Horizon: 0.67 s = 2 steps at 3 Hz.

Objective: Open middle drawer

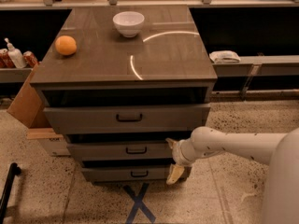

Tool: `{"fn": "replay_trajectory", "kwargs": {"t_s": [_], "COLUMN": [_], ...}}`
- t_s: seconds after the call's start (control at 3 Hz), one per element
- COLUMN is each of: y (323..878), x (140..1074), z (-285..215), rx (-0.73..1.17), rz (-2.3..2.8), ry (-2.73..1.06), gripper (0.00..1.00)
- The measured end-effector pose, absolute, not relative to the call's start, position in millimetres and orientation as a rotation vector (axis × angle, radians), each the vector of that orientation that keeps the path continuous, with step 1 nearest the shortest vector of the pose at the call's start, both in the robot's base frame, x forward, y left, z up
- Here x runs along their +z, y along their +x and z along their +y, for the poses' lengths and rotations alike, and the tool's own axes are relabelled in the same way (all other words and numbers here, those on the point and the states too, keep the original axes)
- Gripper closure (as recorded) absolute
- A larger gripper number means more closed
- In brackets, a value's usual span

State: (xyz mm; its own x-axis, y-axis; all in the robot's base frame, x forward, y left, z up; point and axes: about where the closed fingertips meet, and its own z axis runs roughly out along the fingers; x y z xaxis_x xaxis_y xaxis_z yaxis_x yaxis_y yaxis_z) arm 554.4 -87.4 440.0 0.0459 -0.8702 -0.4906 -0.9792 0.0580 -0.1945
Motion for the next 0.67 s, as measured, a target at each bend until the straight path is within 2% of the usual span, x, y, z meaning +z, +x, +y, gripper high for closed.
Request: {"fn": "replay_trajectory", "kwargs": {"t_s": [0.33,0.67], "y": [582.8,582.8], "x": [412.4,412.4], "z": [-77.0,-77.0], "rx": [0.312,0.312], "rz": [1.848,1.848], "ry": [-1.838,-1.838], "gripper": [0.00,0.00]}}
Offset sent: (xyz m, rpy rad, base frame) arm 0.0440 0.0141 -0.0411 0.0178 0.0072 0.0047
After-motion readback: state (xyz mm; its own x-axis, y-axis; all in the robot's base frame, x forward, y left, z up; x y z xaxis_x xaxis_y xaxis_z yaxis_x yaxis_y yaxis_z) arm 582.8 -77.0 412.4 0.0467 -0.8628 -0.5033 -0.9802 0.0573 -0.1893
